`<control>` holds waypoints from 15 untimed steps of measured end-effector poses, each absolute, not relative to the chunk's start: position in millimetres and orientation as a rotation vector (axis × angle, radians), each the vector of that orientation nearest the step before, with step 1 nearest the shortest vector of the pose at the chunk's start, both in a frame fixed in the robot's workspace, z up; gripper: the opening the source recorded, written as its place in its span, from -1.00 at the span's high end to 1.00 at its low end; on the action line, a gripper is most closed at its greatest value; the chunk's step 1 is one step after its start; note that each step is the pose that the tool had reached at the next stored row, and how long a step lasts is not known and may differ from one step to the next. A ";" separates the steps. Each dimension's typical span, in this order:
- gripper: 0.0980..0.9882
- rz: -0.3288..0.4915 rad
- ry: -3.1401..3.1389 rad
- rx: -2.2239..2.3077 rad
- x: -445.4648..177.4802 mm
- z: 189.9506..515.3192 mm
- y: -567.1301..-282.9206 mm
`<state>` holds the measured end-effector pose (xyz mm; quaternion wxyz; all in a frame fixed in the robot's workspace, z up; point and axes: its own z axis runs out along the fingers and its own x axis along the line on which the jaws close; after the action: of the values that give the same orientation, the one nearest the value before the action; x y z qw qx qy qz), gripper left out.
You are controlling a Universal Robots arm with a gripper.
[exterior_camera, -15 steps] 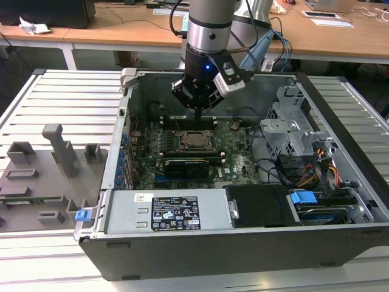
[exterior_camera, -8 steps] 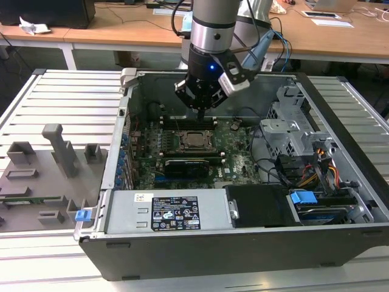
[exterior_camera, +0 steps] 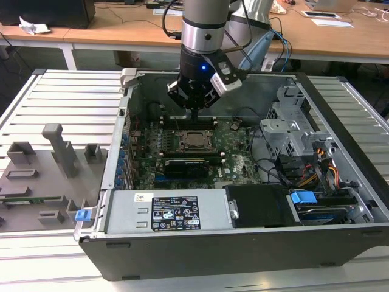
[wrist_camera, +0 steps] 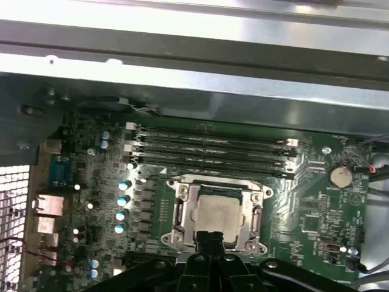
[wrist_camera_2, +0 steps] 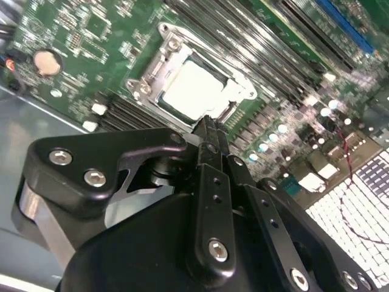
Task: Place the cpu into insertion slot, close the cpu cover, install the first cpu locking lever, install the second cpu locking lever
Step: 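Install the first cpu locking lever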
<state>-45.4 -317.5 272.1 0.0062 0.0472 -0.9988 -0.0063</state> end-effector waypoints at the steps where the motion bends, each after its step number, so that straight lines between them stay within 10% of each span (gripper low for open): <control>1: 0.98 -0.022 -3.127 0.147 -47.2 271.8 -317.4; 15: 0.98 -0.052 -3.129 0.135 -82.2 268.2 -316.2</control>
<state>-82.2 -316.2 268.2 0.0048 0.0432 -0.9989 -0.0164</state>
